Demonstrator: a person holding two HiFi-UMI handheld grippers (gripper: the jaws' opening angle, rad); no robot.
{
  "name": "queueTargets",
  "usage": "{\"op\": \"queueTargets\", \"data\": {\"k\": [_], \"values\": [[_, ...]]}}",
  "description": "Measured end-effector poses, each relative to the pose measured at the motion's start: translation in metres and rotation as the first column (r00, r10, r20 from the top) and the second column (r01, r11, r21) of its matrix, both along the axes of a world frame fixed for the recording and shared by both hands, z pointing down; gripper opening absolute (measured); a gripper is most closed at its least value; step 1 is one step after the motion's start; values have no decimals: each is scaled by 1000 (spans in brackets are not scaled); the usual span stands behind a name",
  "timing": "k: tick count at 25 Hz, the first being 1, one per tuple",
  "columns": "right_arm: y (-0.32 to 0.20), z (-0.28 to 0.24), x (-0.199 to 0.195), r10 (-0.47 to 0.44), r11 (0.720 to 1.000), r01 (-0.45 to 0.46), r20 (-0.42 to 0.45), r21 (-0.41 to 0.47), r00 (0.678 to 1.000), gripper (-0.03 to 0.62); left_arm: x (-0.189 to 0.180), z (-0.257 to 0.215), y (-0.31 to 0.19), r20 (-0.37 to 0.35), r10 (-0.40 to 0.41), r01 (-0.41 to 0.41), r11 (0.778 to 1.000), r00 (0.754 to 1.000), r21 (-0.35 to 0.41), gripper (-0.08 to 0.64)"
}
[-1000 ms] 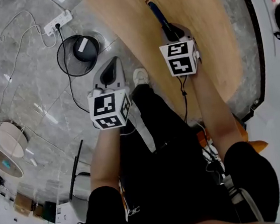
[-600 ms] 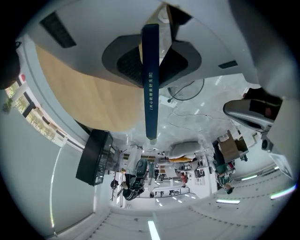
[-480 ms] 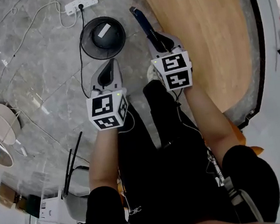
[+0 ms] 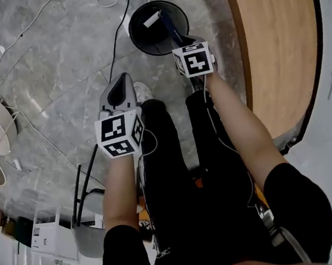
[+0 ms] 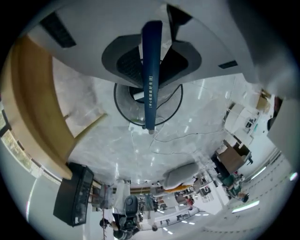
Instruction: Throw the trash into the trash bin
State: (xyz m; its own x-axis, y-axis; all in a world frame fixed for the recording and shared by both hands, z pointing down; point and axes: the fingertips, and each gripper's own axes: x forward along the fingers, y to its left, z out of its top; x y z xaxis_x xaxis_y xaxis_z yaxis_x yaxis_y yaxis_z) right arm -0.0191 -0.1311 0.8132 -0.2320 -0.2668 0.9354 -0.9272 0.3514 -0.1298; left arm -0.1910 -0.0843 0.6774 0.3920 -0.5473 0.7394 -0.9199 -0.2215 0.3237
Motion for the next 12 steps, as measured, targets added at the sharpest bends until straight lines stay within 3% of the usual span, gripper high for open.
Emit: {"op": "queueTargets", "data": {"k": [6,10,12], "values": [[-2,83,-30,139,969,-129,34,-213,990,97,-40,34,14,12,-13,14,998,1000,-53,12],[-16,106,-47,81,977,-79,-1,-199,997,97,-45,45,22,-3,1,-2,997,1000,-79,12],[-20,106,-56,59,985,-56,16,-161,998,189,-48,46,25,-8,-4,3,996,1000,-88,12]]}}
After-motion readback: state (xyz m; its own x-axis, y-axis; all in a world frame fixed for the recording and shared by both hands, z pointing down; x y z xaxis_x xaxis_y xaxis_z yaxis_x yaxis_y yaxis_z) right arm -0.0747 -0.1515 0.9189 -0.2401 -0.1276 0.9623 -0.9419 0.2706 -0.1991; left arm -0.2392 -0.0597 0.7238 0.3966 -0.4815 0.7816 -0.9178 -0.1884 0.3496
